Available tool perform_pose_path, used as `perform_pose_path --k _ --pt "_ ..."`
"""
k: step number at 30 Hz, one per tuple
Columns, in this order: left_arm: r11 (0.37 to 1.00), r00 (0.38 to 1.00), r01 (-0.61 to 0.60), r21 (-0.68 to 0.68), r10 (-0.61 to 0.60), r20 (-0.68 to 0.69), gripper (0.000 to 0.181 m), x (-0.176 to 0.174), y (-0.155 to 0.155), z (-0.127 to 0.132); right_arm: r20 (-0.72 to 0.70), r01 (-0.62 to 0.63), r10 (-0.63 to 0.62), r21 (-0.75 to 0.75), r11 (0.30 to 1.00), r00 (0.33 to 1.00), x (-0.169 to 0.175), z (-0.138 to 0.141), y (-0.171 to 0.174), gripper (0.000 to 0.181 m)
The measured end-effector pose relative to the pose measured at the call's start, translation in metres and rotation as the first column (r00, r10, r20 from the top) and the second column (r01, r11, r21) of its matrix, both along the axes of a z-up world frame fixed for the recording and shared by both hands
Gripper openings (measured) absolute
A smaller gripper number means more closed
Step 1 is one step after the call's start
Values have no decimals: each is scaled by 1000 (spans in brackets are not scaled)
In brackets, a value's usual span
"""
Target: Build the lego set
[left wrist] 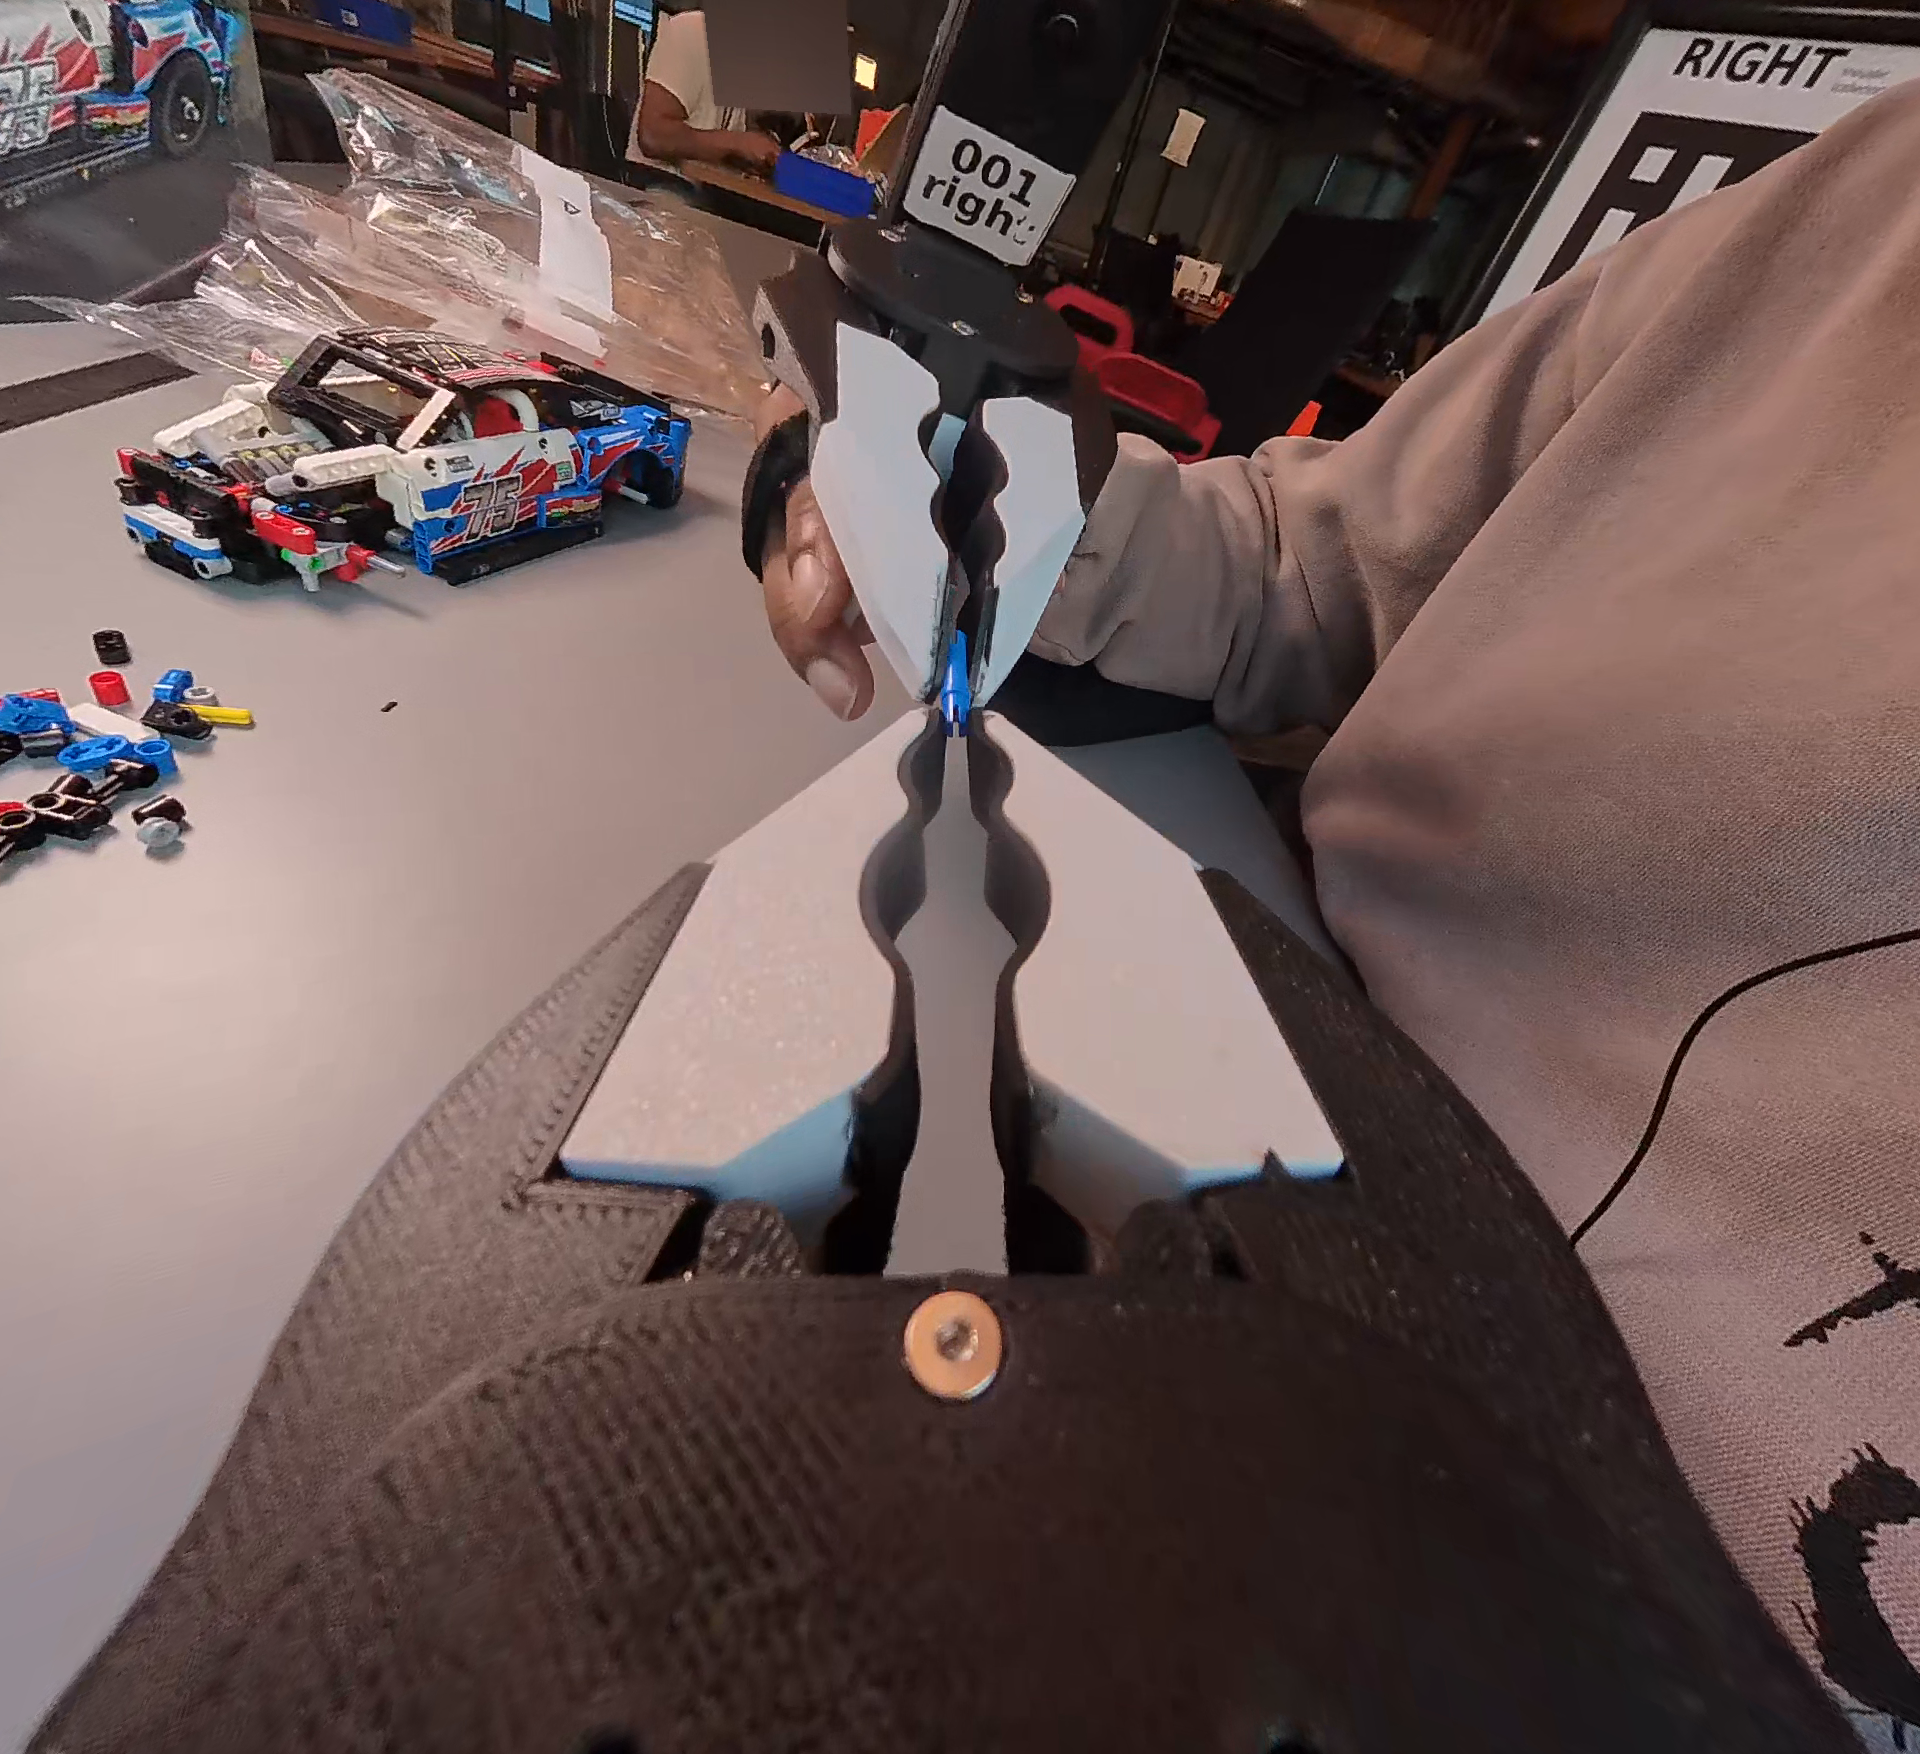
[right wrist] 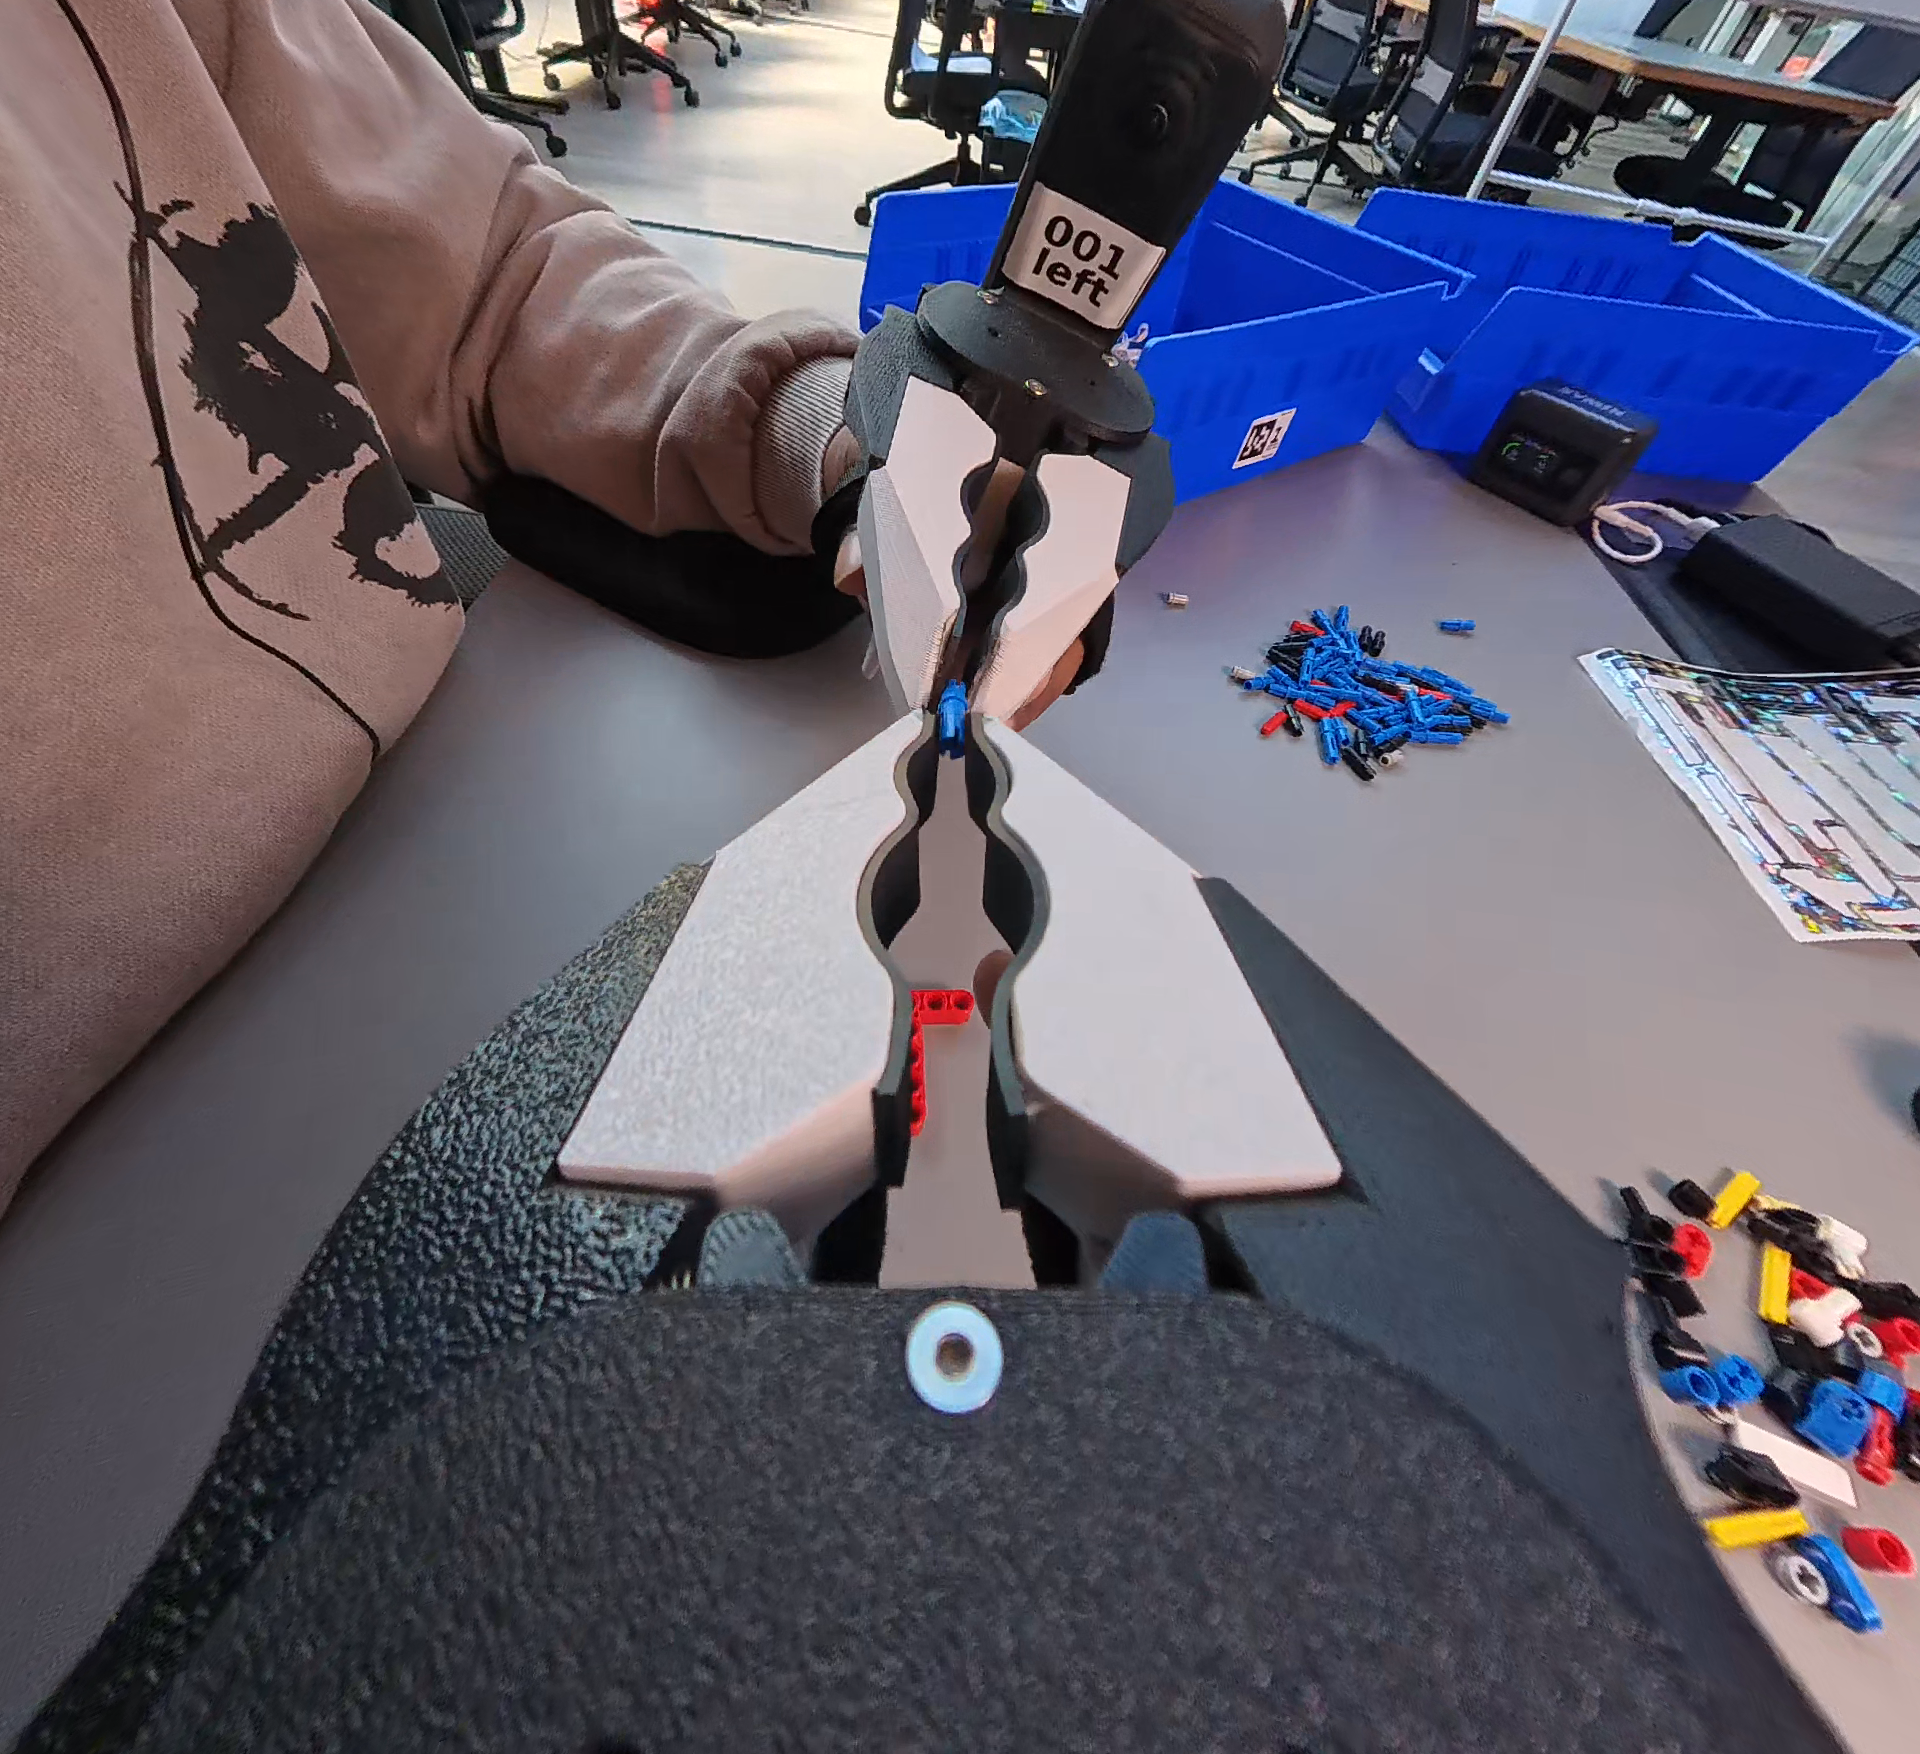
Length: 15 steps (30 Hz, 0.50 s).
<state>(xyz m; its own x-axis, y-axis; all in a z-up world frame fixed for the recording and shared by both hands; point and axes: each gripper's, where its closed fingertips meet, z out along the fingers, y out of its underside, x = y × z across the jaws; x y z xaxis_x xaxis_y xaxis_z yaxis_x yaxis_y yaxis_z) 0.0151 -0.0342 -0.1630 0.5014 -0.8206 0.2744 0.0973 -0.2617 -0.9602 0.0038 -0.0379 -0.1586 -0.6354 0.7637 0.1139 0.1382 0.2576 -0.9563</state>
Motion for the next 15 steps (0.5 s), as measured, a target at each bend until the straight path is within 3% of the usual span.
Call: perform_pose_path --k 12,15 --pt "999 1000 -8 -38 8 -8 3 0 2 -5 41 4 -3 -10 1000 999 -1 -3 1 3" --pt "995 994 -49 -82 41 -97 29 -4 7 -20 87 17 -19 26 1000 996 -1 -12 7 3"
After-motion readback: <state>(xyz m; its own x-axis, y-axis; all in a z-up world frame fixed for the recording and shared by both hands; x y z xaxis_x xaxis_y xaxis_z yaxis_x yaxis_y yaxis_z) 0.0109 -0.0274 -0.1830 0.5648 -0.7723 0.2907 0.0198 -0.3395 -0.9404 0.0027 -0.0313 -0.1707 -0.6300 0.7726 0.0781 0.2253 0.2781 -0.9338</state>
